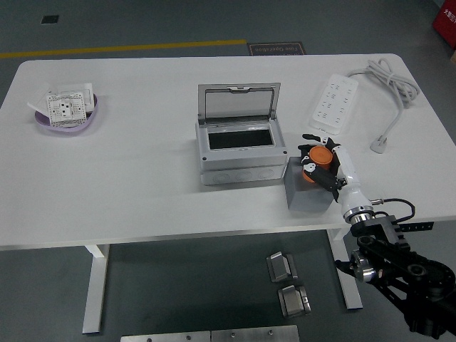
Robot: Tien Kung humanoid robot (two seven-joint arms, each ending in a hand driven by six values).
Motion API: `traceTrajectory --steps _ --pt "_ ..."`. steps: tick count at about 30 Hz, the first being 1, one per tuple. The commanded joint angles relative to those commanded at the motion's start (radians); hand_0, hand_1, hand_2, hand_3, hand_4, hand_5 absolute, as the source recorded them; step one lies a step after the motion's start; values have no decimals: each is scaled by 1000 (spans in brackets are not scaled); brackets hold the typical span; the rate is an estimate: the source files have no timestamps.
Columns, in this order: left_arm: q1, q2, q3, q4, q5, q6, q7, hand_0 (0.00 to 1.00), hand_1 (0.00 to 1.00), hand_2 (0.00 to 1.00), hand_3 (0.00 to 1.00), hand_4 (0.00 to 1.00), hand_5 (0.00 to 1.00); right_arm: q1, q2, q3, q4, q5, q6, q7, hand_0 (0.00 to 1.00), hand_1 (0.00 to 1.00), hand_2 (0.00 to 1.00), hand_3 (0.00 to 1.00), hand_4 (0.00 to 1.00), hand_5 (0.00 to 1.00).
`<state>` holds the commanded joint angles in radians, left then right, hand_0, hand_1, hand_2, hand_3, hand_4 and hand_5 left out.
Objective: Pick up the cylinder from the cube,place it in the box,flap close box
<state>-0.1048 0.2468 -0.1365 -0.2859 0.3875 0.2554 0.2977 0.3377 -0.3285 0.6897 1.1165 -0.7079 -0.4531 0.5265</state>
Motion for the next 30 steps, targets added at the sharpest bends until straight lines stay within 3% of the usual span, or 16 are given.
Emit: traceTrajectory --steps 1,2,7,8,13,14,19,20,30 --pt "0 0 0 0 0 0 0 617 643 606 639 706 273 0 0 1 1 -1 0 -2 628 613 533 621 198 2" --pt "0 0 0 0 0 0 -1 618 643 606 639 706 272 0 0 1 1 -2 0 -4 509 535 473 547 2 2" --pt "0 -1 0 0 -2 0 -2 618 643 606 639 706 272 -1 -1 5 3 -2 2 -11 509 535 473 547 2 2" --pt "0 -1 0 0 -2 0 -3 618 642 607 640 706 271 -1 -2 6 4 -2 2 -11 353 398 394 410 2 2" --pt "1 -3 2 0 -4 0 -5 618 642 607 640 706 271 -1 -3 9 8 -6 -1 -14 353 398 394 410 2 2" --pt "1 -3 2 0 -5 0 -5 618 642 607 639 707 272 -1 -3 9 9 -8 -1 -15 310 296 313 246 2 2" --pt "1 -3 5 0 -6 -1 -7 618 642 607 639 707 272 -2 -4 10 10 -11 -3 -18 310 296 313 246 2 2" --pt "0 -3 5 0 -6 -1 -7 617 642 607 639 708 274 -2 -4 10 11 -11 -3 -18 329 240 259 239 2 2" --pt "-1 -3 10 0 -8 -2 -8 617 642 607 640 708 273 -2 -5 8 13 -18 -5 -23 339 235 250 253 2 2"
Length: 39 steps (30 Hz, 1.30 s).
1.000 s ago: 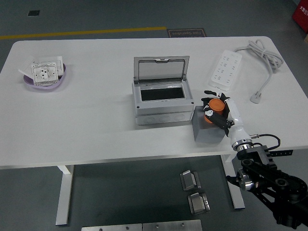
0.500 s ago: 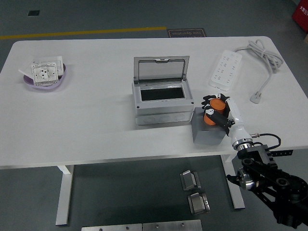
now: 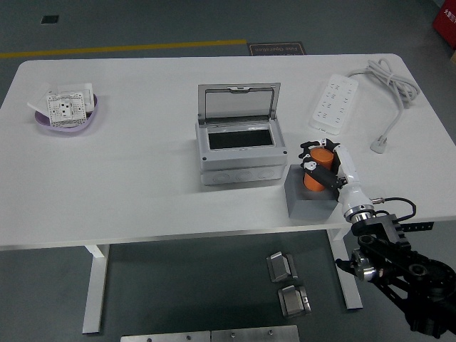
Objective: Pick up the cylinder from the cube,place it in the box,flap close box
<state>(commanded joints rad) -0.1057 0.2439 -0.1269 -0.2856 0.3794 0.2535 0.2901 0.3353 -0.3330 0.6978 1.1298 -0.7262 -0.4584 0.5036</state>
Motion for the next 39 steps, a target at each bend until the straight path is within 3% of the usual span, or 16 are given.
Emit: traceTrajectory --steps 1,2,39 --pt "-1 0 0 0 0 0 0 617 642 607 640 708 273 0 0 1 1 -1 0 -1 339 235 250 253 2 2" --pt "-1 0 1 0 0 0 0 618 642 607 639 708 274 0 0 1 1 -3 -1 -1 264 252 279 254 2 2" --pt "-5 -9 48 1 -16 0 1 618 642 607 638 705 278 2 -15 44 69 -154 -24 -61 254 252 280 252 2 2"
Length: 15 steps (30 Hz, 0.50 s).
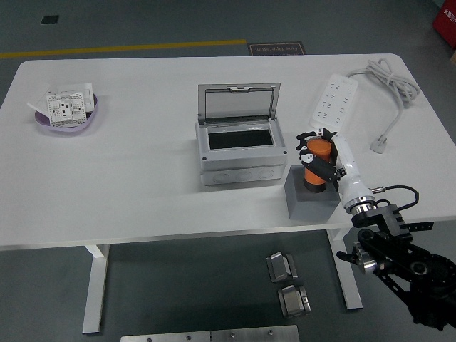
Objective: Pick up the cylinder from the cube,place it in the box,flap close box
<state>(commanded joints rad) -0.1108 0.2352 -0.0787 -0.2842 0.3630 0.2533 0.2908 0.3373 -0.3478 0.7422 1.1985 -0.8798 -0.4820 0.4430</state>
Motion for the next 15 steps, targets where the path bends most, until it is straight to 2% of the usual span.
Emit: traceTrajectory --steps 4,5,15 --pt "8 4 -1 2 -6 0 0 618 642 607 638 705 278 1 -3 2 15 -19 1 -11 254 252 280 252 2 2" --pt "12 5 0 3 -9 0 0 618 642 606 638 705 278 3 -5 1 20 -24 2 -15 338 232 244 252 2 2" --pt "18 8 -6 3 -8 1 0 618 642 606 638 705 279 21 -15 2 48 -50 6 -35 339 232 245 251 2 2"
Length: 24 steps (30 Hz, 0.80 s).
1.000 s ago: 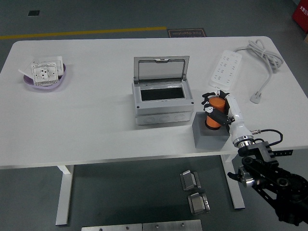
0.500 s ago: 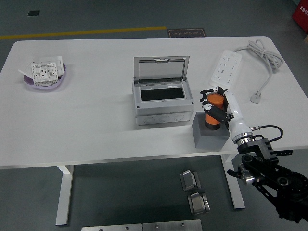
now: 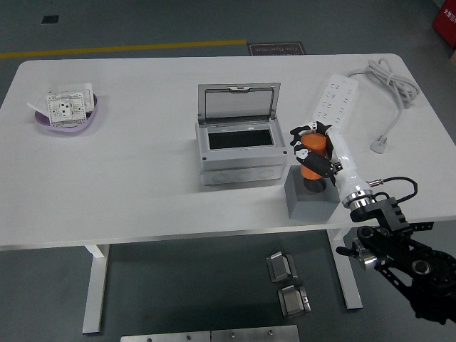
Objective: Pick up the cylinder from the cube,place it in the box,flap close box
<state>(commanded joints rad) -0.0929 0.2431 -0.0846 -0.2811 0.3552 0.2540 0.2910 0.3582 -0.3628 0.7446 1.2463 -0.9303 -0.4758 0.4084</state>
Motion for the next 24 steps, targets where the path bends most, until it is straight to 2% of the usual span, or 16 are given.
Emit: traceTrajectory --steps 13,20,24 --pt "-20 10 6 -2 5 0 -1 618 641 607 637 705 278 17 -21 40 35 -79 -23 -29 332 231 244 249 2 2" --pt "-32 21 15 -1 0 0 -2 618 642 607 638 706 282 24 -31 51 42 -107 -79 -27 317 231 245 247 2 2" --pt "-27 22 21 0 -7 0 -2 618 642 607 638 706 282 64 -34 25 29 -172 -102 -68 317 231 245 247 2 2"
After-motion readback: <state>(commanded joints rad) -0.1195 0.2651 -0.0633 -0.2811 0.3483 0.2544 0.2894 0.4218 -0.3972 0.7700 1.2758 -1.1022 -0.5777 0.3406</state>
